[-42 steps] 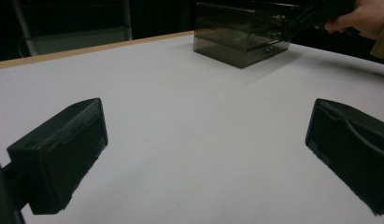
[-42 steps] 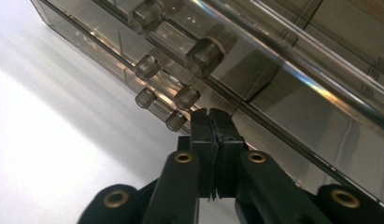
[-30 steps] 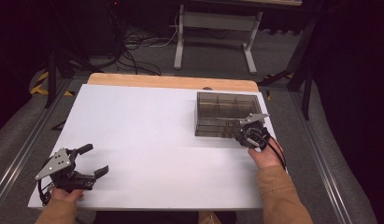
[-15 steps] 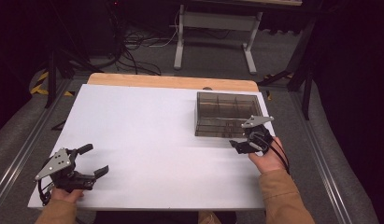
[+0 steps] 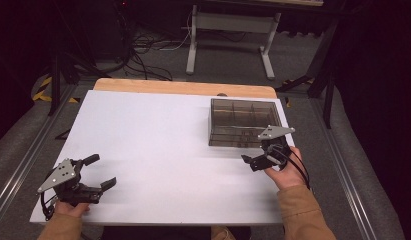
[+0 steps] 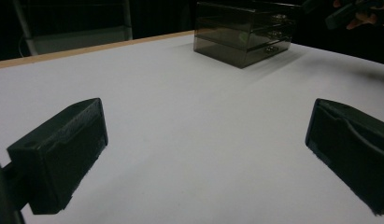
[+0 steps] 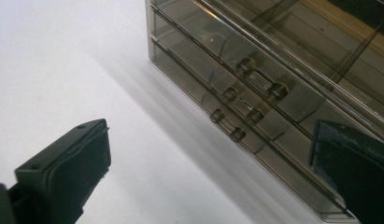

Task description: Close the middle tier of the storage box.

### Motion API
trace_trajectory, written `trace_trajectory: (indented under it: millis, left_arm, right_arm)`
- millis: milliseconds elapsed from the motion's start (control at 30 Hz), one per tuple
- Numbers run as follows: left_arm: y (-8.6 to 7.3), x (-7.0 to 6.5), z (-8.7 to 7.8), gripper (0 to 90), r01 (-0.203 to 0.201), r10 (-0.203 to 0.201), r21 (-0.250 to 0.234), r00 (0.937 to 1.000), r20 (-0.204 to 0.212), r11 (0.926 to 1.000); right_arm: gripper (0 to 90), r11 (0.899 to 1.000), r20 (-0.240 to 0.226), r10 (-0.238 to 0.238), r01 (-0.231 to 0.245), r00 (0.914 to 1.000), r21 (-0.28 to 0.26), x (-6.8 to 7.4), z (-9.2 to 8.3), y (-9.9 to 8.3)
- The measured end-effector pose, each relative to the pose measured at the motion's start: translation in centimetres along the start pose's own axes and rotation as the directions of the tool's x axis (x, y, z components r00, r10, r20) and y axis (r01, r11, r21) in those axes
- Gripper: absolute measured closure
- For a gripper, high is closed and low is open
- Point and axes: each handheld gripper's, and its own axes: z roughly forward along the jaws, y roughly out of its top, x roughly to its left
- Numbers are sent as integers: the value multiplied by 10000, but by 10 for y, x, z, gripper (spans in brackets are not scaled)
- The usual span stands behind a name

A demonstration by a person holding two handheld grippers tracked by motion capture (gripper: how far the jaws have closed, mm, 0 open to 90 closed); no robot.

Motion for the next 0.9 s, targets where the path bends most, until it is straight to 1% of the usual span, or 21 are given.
trace_trajectory:
  millis: [67, 167, 300, 400, 500, 600, 767, 900]
  left_arm:
    - [0, 0, 0, 2, 0, 0, -5, 10000, -3, 10000]
    - [0, 0, 0, 2, 10, -10, 2, 10000, -3, 10000]
    - [0, 0, 0, 2, 4, -4, 4, 10000, -8, 10000]
    - [0, 0, 0, 2, -7, 7, 6, 10000, -3, 10000]
    - [0, 0, 0, 2, 4, -4, 0, 10000, -2, 10000]
    - [0, 0, 0, 1, 3, -3, 1, 10000, -1, 10000]
    - [0, -1, 0, 2, 32, -32, 3, 10000, -8, 10000]
    - [0, 0, 0, 2, -5, 5, 6, 10000, 3, 10000]
  right_arm:
    - [0, 10000, -45, 29, -29, 10000, -41, 1, -2, 0]
    - [0, 9998, -105, -90, 88, 9999, -197, 4, -4, 1]
    - [0, 9993, -175, -60, 54, 9998, -369, 6, -7, 0]
    - [0, 9986, -309, 21, -38, 9995, -533, 9, -8, 0]
    - [0, 9950, -498, 93, -142, 9987, -993, 13, -9, -2]
    - [0, 9909, -696, 144, -236, 9975, -1328, 18, -9, -4]
    - [0, 9861, -977, 43, -205, 9952, -1649, 29, -7, -5]
    - [0, 9743, -1305, 2, -296, 9914, -2233, 40, -4, -8]
